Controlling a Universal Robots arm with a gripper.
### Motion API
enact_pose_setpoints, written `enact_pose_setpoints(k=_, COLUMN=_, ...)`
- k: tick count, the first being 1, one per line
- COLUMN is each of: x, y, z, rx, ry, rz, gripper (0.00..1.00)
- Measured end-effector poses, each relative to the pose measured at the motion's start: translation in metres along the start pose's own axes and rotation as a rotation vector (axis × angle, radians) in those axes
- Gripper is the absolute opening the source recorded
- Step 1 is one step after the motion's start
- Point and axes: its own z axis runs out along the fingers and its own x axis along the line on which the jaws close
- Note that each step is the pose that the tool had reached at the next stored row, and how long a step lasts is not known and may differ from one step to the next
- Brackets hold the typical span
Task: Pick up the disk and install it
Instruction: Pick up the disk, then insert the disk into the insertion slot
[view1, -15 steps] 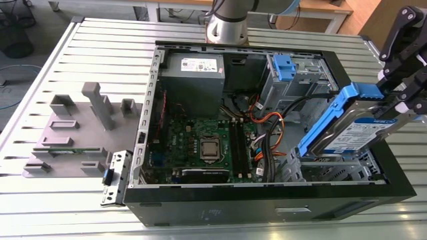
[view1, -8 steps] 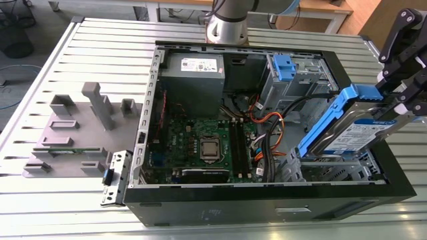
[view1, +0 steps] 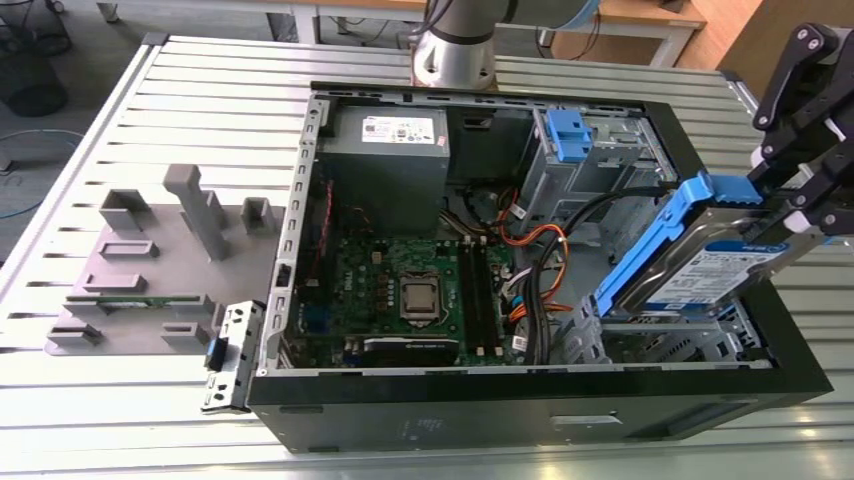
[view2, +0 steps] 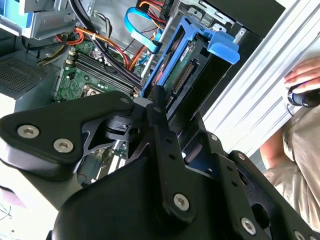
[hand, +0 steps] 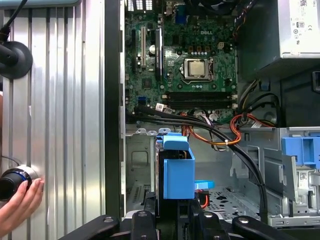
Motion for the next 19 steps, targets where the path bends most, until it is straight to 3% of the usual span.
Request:
enact_pose_setpoints(k=13, x=0.0002, y=-0.0002, z=0.0054, rx=-0.0002, ry=0.0001, rz=-0.004, gripper=0.35)
enact_pose_setpoints(k=19, x=0.0005, y=-0.0006, z=0.0135, rx=-0.0002, ry=0.0003, rz=-0.004, gripper=0.35)
